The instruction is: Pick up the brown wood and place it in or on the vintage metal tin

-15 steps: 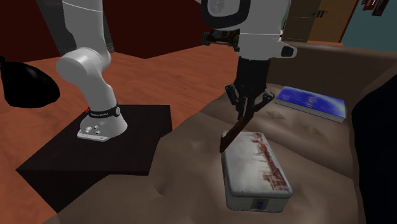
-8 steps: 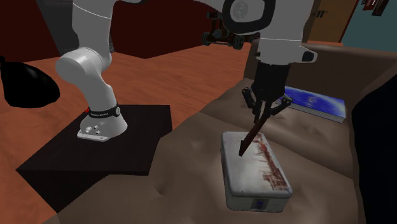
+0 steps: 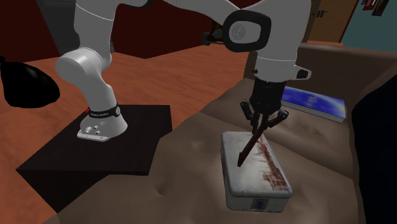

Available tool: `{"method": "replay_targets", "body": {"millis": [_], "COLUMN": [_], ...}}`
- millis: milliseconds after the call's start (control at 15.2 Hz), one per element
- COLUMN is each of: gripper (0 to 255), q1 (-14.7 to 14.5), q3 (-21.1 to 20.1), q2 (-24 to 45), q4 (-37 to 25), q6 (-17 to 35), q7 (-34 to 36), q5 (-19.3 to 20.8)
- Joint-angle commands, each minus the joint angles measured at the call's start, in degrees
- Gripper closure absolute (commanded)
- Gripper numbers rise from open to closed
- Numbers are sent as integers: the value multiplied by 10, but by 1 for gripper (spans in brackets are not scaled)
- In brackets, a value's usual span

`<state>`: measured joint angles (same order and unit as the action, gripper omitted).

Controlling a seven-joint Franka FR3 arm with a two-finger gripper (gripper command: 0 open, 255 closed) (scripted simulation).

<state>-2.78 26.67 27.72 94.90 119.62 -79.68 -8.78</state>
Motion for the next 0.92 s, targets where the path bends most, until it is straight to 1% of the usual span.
{"method": "replay_targets", "body": {"millis": [0,330,792,858], "gripper": [255,255,255,0], "q1": [1,5,5,5], "q3": [-2,-8,-8,-8], "q2": [6,25,25,25], "q4": [7,21,21,21], "q6": [13,44,44,44], "q7": [-2,-6,-6,-6], "q5": [-3,-12,-12,-12]}}
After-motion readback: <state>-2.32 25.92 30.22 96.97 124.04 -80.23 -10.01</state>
